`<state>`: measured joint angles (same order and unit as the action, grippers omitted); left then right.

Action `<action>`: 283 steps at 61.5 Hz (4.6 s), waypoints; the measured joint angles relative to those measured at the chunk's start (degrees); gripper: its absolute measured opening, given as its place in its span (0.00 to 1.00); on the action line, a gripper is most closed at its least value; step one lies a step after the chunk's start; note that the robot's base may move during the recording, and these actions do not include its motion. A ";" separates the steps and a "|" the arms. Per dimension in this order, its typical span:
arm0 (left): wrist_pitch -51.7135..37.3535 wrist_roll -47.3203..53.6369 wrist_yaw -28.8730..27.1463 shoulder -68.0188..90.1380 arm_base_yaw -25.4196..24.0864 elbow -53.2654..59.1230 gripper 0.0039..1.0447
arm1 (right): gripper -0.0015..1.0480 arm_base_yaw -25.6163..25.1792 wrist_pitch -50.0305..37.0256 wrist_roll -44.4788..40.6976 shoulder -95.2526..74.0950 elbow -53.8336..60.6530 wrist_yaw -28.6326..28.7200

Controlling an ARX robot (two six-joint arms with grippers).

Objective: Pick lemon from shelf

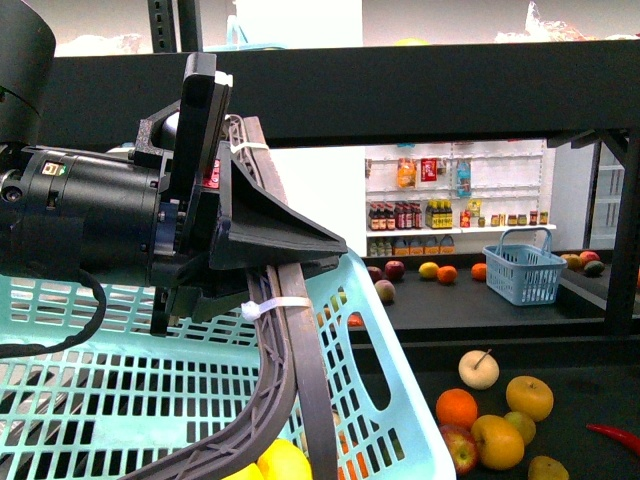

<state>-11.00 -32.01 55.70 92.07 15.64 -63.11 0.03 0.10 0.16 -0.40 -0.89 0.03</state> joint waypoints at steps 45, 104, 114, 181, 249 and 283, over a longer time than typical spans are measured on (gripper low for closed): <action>-28.00 -21.75 -14.36 6.25 -4.76 0.87 0.09 | 0.98 0.00 0.00 0.00 0.07 0.00 -0.02; -48.15 -56.26 -29.24 28.68 -36.48 -19.50 0.09 | 0.98 0.00 0.00 0.00 0.09 0.00 0.00; -51.67 -57.94 -26.73 29.68 -38.84 -19.37 0.09 | 0.98 0.00 0.00 0.00 0.09 0.00 0.00; -66.01 -56.61 -19.98 32.02 -43.71 -4.66 0.70 | 0.98 0.00 0.00 0.00 0.09 0.00 0.00; -4.52 23.74 -30.62 -31.17 -42.25 18.40 0.73 | 0.98 0.00 0.00 0.00 0.09 0.00 0.07; -0.11 31.39 -55.04 -70.03 -16.59 52.41 0.02 | 0.98 0.00 0.00 0.00 0.09 0.00 0.09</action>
<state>-11.11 -0.62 0.67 22.04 -0.95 -10.70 0.03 0.10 0.16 -0.32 -0.89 0.12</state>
